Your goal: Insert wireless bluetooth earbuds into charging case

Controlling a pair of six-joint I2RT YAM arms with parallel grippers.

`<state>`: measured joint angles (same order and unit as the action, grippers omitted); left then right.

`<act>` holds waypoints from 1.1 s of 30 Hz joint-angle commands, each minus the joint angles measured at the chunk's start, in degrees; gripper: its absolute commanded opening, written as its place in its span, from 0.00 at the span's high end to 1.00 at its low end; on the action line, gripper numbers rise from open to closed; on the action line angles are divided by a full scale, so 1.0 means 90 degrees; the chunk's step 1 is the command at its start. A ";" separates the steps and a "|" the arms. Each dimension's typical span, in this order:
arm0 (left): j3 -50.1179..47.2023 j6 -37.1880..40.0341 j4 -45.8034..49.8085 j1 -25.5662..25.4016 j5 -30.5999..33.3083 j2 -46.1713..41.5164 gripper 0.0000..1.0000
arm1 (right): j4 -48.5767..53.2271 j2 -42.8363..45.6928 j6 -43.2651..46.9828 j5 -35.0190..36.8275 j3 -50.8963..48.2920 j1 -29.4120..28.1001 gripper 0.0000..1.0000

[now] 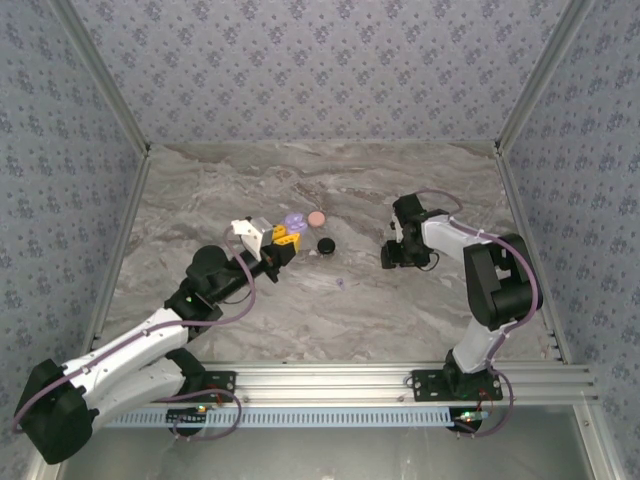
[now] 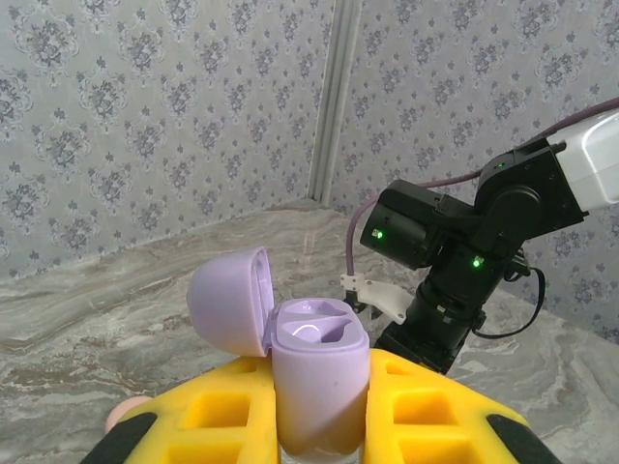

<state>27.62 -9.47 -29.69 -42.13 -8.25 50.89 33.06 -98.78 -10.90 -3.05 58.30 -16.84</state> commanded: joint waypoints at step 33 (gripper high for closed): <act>0.0232 0.0124 0.0050 -0.0020 0.0085 -0.0186 1.00 | 0.0431 0.0136 -0.0605 0.0384 0.0227 -0.0100 0.61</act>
<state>27.62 -9.45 -28.40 -42.13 -8.05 50.59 37.80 -95.68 -15.46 -0.78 58.81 -17.87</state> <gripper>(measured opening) 0.197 0.393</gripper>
